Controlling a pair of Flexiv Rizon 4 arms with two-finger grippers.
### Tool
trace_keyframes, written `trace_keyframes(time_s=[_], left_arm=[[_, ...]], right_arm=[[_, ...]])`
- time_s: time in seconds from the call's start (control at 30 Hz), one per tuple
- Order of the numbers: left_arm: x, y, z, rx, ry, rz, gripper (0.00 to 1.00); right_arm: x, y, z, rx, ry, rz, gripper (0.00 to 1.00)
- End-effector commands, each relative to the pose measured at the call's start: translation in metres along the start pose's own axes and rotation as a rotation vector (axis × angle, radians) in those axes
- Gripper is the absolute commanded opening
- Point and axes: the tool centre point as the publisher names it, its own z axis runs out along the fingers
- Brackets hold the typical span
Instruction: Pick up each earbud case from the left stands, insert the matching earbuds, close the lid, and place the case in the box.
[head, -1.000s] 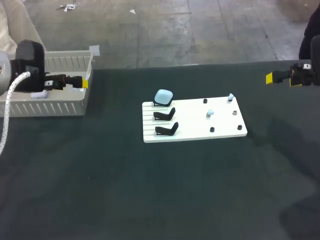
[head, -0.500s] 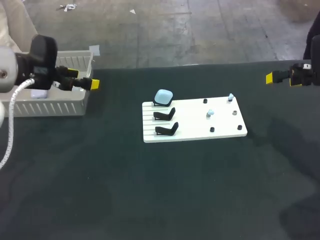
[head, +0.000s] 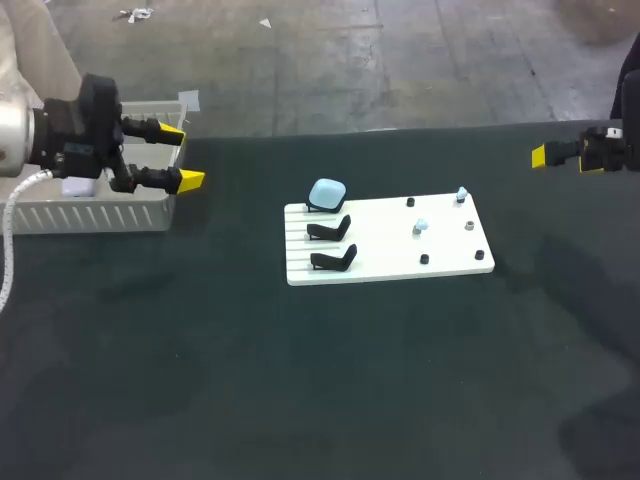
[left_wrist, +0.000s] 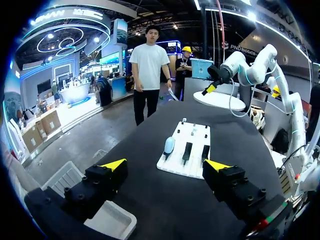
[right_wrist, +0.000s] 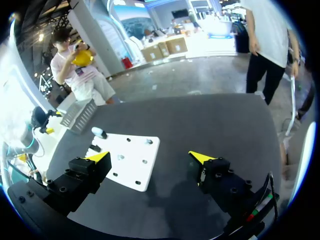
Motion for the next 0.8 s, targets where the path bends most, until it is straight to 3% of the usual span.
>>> trace_keyframes(time_s=[0.03, 0.2, 0.4, 0.6, 0.8], left_arm=[[0.003, 0.004, -0.003, 0.103, -0.146, 0.006, 1.0], [0.003, 0.004, -0.003, 0.103, -0.146, 0.006, 1.0], [0.004, -0.003, 0.034, 0.147, -0.142, 0.022, 1.0], [-0.004, -0.008, 0.077, 0.218, -0.051, 0.075, 1.0], [-0.011, -0.013, 0.11, 0.269, -0.017, 0.098, 1.0]], right_arm=[[0.0, -0.001, 0.0, -0.002, 0.001, -0.001, 1.0], [0.0, -0.001, 0.0, -0.002, 0.001, -0.001, 1.0], [0.0, -0.001, 0.0, -0.002, 0.001, -0.001, 1.0], [0.0, -0.001, 0.0, -0.002, 0.001, -0.001, 1.0], [0.0, -0.001, 0.0, -0.002, 0.001, -0.001, 1.0]])
